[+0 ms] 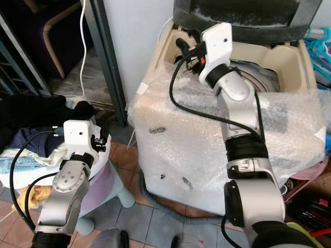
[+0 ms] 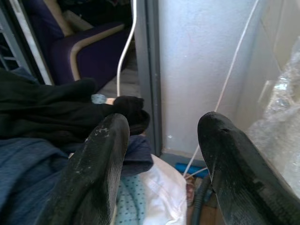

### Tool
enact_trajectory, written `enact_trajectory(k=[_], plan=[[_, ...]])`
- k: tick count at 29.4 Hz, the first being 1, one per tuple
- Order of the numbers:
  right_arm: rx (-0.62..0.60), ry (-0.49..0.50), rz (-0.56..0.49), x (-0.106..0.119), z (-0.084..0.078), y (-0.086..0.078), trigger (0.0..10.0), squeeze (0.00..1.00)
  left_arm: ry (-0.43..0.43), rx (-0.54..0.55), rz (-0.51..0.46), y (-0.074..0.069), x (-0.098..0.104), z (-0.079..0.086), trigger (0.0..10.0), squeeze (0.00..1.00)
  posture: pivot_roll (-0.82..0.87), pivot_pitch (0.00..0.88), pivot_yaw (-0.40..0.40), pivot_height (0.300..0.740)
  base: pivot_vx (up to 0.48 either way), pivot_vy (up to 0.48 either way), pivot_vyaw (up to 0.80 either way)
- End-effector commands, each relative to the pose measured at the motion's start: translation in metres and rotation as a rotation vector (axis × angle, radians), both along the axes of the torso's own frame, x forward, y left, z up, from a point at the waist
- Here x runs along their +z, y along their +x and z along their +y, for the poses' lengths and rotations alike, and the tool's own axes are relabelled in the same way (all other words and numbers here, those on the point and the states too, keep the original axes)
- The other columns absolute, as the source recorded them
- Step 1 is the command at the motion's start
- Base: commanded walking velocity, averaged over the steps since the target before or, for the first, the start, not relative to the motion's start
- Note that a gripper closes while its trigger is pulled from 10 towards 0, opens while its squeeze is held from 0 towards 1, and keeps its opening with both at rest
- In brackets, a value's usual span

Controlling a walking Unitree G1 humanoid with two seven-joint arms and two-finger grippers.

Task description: Clothes washing

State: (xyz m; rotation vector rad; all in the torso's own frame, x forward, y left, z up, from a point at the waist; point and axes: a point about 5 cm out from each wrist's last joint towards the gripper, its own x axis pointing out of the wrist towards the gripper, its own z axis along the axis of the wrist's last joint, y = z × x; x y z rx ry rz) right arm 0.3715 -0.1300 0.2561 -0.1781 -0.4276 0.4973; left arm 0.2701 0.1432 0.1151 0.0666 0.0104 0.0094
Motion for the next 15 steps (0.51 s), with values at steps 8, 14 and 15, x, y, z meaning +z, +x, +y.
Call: enact_trajectory(k=[8, 14, 15], plan=[[0.006, -0.079, -0.009, -0.038, 0.006, -0.048, 10.0, 0.00, 0.032, 0.050, -0.106, 0.021, 0.027, 0.013, 10.0, 0.00, -0.05, 0.046, 0.016, 0.740, 0.000, 0.000, 0.80], [0.008, -0.053, 0.030, -0.045, 0.007, -0.063, 10.0, 0.00, 0.043, 0.098, -0.139, 0.035, 0.038, 0.024, 10.0, 0.00, -0.06, 0.044, 0.018, 0.740, 0.000, 0.000, 0.33], [0.008, -0.042, 0.045, -0.049, 0.008, -0.069, 10.0, 0.00, 0.044, 0.143, -0.136, 0.045, 0.041, 0.034, 10.0, 0.00, -0.06, 0.045, 0.018, 0.740, 0.000, 0.000, 0.00]])
